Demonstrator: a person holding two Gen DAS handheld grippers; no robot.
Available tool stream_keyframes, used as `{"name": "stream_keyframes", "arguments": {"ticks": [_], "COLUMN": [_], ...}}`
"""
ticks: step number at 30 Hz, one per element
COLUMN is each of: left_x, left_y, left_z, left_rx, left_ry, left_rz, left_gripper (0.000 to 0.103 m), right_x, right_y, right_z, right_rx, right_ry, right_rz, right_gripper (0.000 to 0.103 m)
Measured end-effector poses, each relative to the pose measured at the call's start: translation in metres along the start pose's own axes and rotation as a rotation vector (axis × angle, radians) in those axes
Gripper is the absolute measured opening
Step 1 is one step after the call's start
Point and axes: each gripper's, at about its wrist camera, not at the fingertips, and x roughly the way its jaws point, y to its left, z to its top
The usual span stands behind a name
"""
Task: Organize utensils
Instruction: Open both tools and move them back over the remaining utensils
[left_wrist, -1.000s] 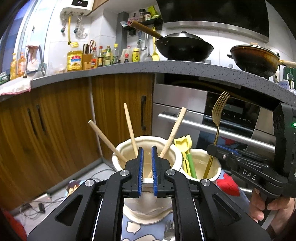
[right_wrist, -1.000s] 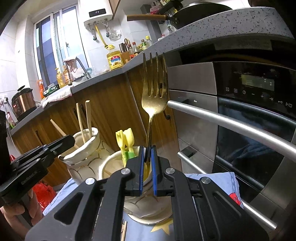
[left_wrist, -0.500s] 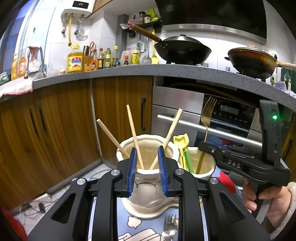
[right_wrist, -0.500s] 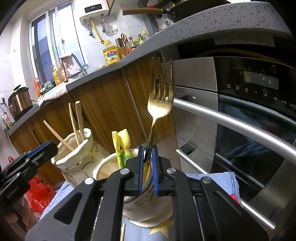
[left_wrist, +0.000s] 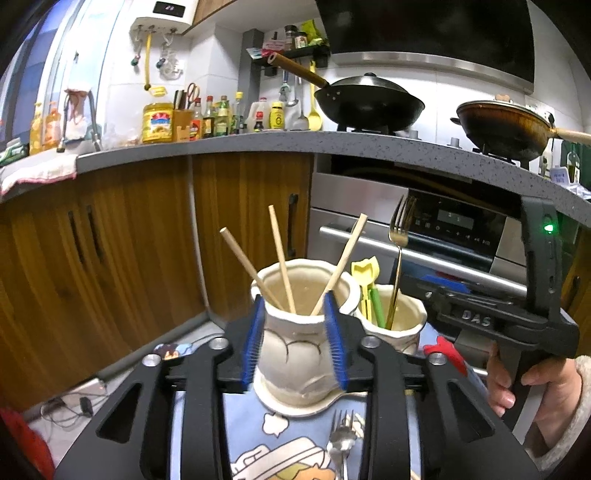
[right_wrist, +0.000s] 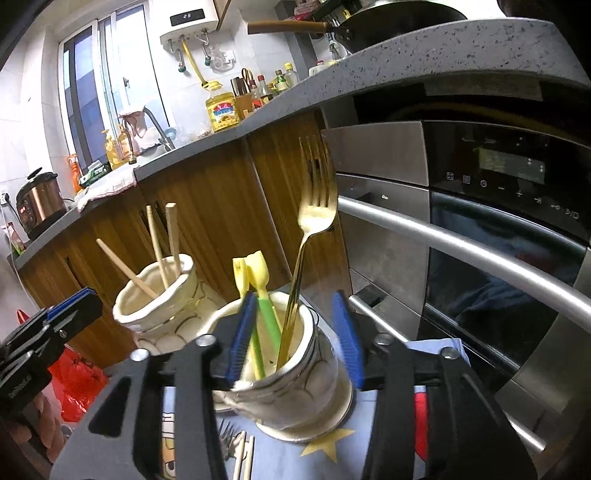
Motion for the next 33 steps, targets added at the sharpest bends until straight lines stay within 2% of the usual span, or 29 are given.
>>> {"name": "stream_keyframes", "arguments": {"ticks": [2, 6, 9, 15, 26, 33], "left_x": [-0.004, -0.01, -0.013, -0.017, -0.028, -0.039], "left_y": [0.003, 0.008, 0.011, 0.015, 0.027, 0.036], "left_z": [-0.003, -0.012, -0.019, -0.04, -0.082, -0.097], "left_rx": [-0.003, -0.005, -0.012, 0.002, -0.013, -0.007], "left_ry": [0.007, 0.031, 0.05, 0.113, 0.22, 0.237], "left_rz": [0.003, 0.028, 0.045, 0.078, 0.084, 0.104], "left_gripper": [0.05, 0.08, 0.092, 0.095, 0.096, 0.096], "right_x": [-0.006, -0.02, -0.03, -0.04, -0.039, -0.029], "right_y": [-0.002, -0.003, -0.003, 0.0, 0.022, 0.05], "right_z": [-0.003, -0.016, -0.029, -0.058, -0.098, -0.113], "right_rx": [-0.001, -0.023, -0.035, -0.073, -0.106, -0.132], "right_ry": [0.007, 0.027, 0.052, 0.141, 0.261, 0.308], "right_rz": [0.002, 0.002, 0.01, 0.002, 0.03, 0.027], "right_gripper": [0.063, 0.082, 0.098, 0.098, 0.098, 0.098]}}
